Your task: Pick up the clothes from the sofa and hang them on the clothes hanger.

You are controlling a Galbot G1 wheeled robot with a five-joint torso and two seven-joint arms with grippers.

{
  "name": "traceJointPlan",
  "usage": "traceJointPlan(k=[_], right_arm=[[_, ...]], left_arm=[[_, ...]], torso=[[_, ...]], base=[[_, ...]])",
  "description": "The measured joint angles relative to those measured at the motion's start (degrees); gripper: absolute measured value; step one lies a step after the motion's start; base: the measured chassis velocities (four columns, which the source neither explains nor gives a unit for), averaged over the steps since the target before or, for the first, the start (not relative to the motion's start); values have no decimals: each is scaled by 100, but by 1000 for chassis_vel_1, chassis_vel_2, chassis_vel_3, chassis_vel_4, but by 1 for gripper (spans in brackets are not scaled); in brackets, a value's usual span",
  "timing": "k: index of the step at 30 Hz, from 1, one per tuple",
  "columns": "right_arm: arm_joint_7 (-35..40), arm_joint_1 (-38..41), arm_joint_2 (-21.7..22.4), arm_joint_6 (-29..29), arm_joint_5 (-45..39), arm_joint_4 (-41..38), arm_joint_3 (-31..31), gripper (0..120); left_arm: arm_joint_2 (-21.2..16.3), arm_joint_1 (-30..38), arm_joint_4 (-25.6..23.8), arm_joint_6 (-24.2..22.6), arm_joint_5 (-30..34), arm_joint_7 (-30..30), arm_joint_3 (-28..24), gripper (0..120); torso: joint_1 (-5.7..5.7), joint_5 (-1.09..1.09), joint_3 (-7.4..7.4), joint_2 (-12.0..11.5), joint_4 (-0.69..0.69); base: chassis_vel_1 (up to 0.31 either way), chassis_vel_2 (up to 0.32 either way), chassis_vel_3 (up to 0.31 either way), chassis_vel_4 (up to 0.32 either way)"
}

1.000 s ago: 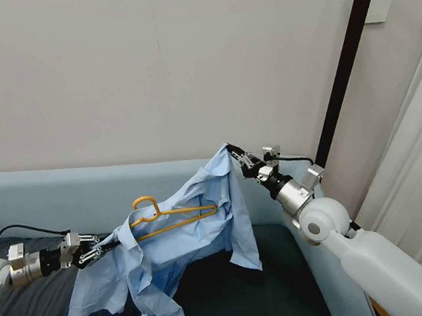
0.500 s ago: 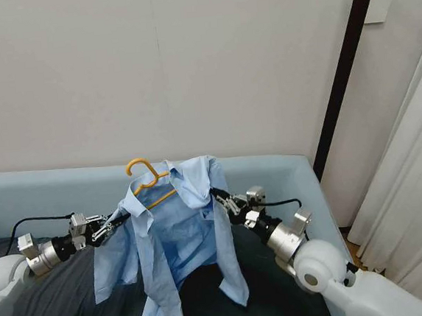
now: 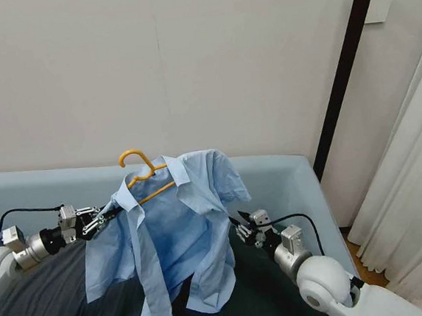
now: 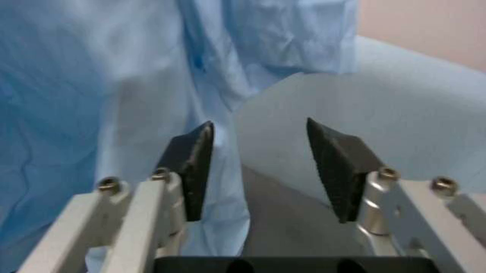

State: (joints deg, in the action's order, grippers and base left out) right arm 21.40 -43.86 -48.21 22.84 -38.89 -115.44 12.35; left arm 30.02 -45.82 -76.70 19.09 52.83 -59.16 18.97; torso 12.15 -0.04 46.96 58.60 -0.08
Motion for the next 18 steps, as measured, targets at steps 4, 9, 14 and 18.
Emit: traceJointPlan(k=[4,9,14,18], right_arm=[[-381,32,93,-550,0,-191,-209,67],[-1064,370,207,-1381,-95,-193,-261,86],[-1208,875,240,-1392,-822,-152,-214,98],[-1658,1408,287,-1407,-1213,20,-151,100]], left_arm=[[-94,151,46,3,-16,4,-82,7],[-170,185,4,-9,-16,-45,-131,7],[-332,394,-18,-72,108,-237,-244,7],[-532,957,23,-182,314,-491,-601,7]], torso=[[0,0,0,0,0],[0,-1,0,0,1],[0,-1,0,0,2],[0,0,0,0,1]], base=[[0,0,0,0],[0,0,0,0],[0,0,0,0],[0,0,0,0]])
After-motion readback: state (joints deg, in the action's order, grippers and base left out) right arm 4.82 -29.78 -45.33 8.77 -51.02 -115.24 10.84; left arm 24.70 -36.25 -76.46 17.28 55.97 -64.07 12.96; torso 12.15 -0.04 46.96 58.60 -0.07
